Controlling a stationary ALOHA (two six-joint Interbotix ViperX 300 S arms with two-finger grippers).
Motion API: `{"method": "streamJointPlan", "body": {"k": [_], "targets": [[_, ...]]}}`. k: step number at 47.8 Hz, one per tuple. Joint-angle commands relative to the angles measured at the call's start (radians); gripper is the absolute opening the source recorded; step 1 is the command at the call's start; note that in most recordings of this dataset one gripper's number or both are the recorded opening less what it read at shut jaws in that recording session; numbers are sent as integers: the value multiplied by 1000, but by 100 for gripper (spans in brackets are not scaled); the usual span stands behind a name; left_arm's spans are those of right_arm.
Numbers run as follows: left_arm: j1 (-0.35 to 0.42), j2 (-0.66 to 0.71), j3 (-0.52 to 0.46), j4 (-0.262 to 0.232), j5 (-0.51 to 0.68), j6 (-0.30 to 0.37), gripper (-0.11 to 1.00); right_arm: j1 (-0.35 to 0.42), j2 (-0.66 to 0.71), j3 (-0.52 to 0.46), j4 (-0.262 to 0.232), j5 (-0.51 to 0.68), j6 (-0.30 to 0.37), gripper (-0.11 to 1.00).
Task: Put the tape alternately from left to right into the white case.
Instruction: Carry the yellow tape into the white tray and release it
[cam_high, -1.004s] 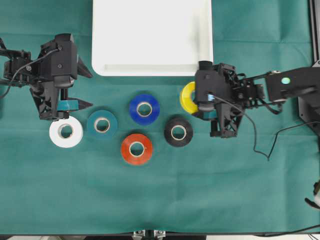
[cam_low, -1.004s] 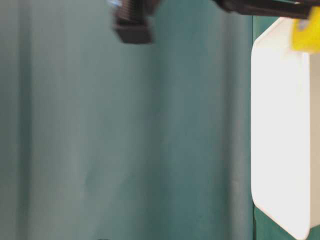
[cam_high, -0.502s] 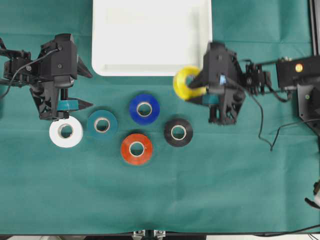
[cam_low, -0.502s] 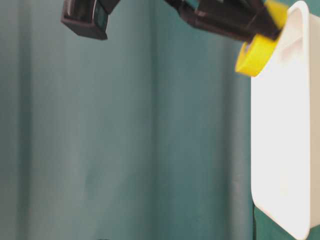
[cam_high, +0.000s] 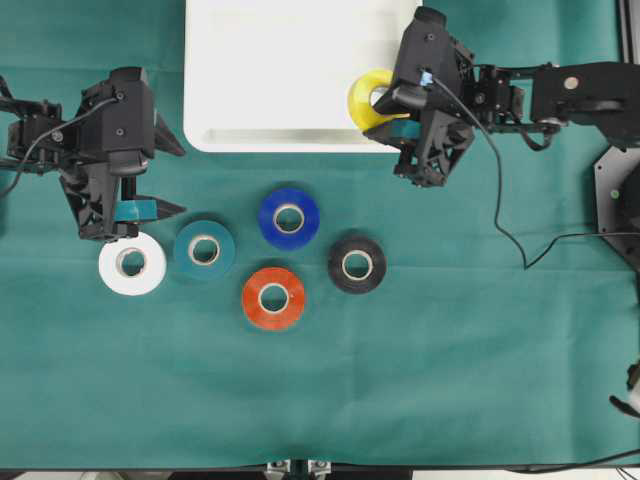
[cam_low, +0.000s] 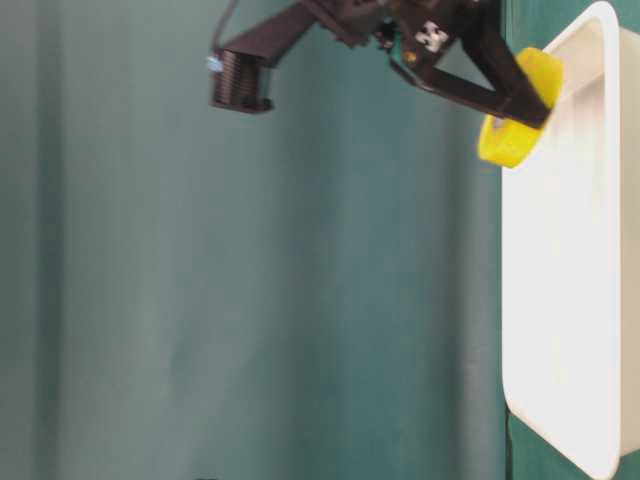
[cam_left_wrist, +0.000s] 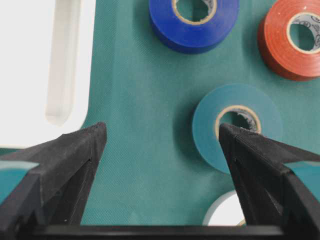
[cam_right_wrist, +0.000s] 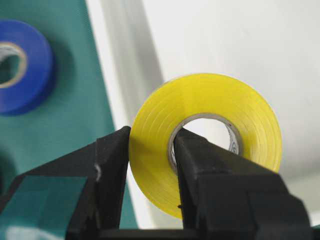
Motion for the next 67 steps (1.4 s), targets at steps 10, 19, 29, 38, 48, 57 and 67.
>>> {"method": "streamJointPlan", "body": {"k": [10, 19, 29, 38, 48, 57, 67], "targets": [[0, -6, -9, -2, -3, 0, 75, -28, 29, -20, -3, -40, 0, 30], [0, -6, -9, -3, -3, 0, 75, -37, 32, -18, -3, -69, 0, 30], [0, -6, -8, -3, -3, 0, 75, -37, 31, -18, -3, -71, 0, 30], [0, -6, -9, -3, -3, 0, 75, -37, 31, -15, -3, -71, 0, 30], [0, -6, -9, -3, -3, 0, 75, -37, 31, -17, -3, -74, 0, 31], [0, -6, -8, -3, -3, 0, 75, -37, 31, -15, -3, -71, -2, 64], [0, -6, -8, -3, -3, 0, 75, -35, 31, -15, -3, -71, -3, 77]]}}
